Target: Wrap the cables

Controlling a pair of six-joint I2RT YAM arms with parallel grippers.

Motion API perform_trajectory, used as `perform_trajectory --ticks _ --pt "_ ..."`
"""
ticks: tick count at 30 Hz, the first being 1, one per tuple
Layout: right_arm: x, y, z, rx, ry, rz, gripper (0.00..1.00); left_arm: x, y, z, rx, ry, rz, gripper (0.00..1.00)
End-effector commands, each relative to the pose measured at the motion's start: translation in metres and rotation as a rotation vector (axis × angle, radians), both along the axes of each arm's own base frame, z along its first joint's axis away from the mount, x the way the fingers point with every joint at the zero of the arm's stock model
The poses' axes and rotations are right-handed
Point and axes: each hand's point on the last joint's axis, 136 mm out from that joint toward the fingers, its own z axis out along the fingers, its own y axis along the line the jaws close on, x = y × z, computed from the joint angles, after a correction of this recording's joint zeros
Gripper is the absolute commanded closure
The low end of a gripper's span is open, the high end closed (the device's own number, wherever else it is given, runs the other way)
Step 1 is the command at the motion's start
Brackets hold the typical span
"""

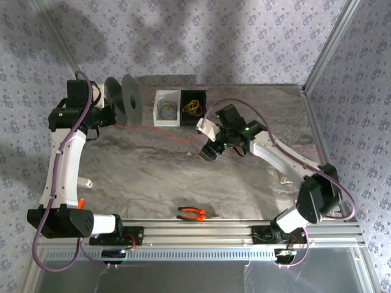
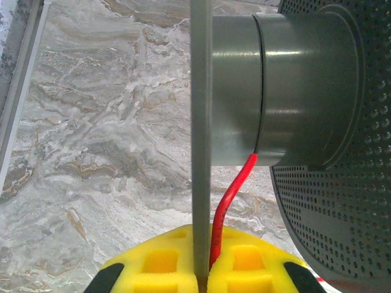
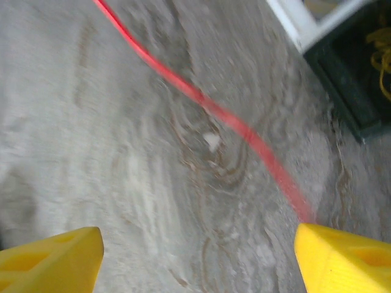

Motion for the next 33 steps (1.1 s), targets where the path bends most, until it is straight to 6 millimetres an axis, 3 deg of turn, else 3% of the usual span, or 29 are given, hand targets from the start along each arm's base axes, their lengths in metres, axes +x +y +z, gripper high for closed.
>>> perform_trajectory --ticks 1,3,7,8,12,15,22,25,28,29,30,31,33 --pt "-0.049 0.002 0.033 0.112 0.063 0.159 0.15 0.015 0.01 0.011 0.023 -0.076 0.023 1.0" --pt "-0.055 -0.004 0.038 0.103 0.044 0.148 0.14 0.017 0.009 0.007 0.012 -0.07 0.023 1.0" --pt "-0.019 -0.04 0.025 -0.003 -0.057 -0.073 0.12 0.02 0.008 0.008 0.004 -0.079 0.02 1.0" --pt "-0.011 -0.054 0.005 -0.053 -0.04 -0.133 0.12 0.021 0.007 0.009 0.001 -0.08 0.017 1.0" --pt "0.019 -0.083 -0.03 -0.11 -0.013 -0.256 0.11 0.021 0.005 0.016 -0.007 -0.096 0.007 1.0" --pt "0.036 -0.091 -0.046 -0.113 0.003 -0.298 0.11 0.02 0.002 0.02 -0.017 -0.103 0.001 1.0" --pt "0.065 -0.091 -0.062 -0.111 0.001 -0.321 0.18 0.016 -0.001 0.022 -0.021 -0.108 -0.013 1.0" --pt "0.068 -0.085 -0.067 -0.1 0.023 -0.296 0.32 0.015 -0.001 0.023 -0.023 -0.11 -0.016 1.0" --pt "0.069 -0.079 -0.067 -0.087 0.041 -0.276 0.54 0.015 -0.003 0.024 -0.03 -0.115 -0.022 1.0" --pt "0.068 -0.077 -0.065 -0.081 0.044 -0.267 0.65 0.015 -0.004 0.024 -0.034 -0.116 -0.026 1.0" --pt "0.068 -0.075 -0.061 -0.077 0.039 -0.257 0.88 0.016 -0.005 0.023 -0.038 -0.116 -0.027 1.0" --pt "0.069 -0.073 -0.057 -0.075 0.025 -0.252 1.0 0.016 -0.005 0.024 -0.042 -0.118 -0.03 1.0" --pt "0.07 -0.067 -0.04 -0.062 -0.01 -0.231 1.0 0.017 -0.007 0.022 -0.049 -0.118 -0.032 1.0"
